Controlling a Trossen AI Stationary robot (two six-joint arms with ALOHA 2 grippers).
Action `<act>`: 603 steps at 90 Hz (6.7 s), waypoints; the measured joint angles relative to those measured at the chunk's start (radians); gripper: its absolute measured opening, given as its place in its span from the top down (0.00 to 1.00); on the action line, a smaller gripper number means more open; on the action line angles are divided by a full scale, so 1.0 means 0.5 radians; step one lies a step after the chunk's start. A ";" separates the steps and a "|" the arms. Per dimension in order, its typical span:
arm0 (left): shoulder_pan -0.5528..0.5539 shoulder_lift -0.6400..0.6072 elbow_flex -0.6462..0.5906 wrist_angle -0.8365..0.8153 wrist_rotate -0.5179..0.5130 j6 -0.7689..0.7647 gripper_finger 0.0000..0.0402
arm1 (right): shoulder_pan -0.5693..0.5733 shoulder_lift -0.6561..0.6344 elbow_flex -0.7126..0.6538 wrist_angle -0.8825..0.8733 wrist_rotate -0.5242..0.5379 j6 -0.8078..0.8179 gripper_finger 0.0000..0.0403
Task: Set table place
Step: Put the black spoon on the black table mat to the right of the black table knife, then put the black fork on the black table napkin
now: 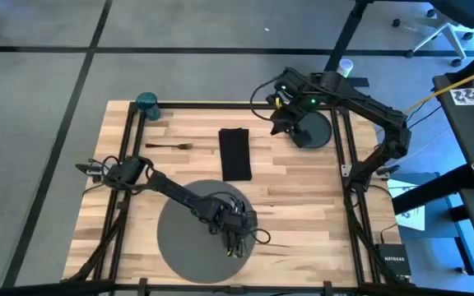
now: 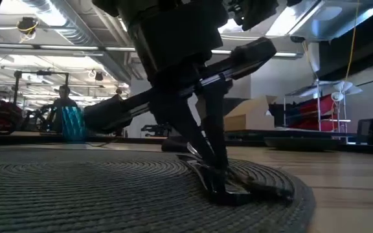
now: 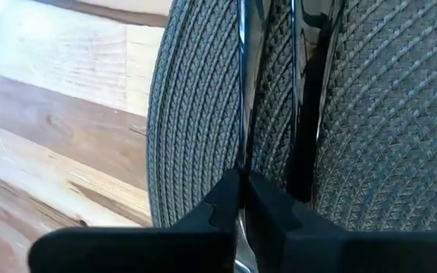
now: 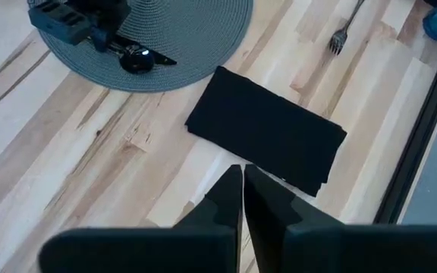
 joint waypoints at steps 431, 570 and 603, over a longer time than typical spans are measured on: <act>0.442 -1.641 -1.514 0.011 -0.307 -2.917 1.00 | 0.352 -1.602 -2.852 2.895 0.593 0.762 1.00; 2.064 -1.182 -1.273 -0.792 0.031 -0.955 0.78 | 0.355 -1.582 -2.853 2.874 0.539 0.839 1.00; 2.093 -1.182 -1.273 -0.724 0.039 -0.925 0.75 | 0.355 -1.582 -2.853 2.768 0.539 0.879 1.00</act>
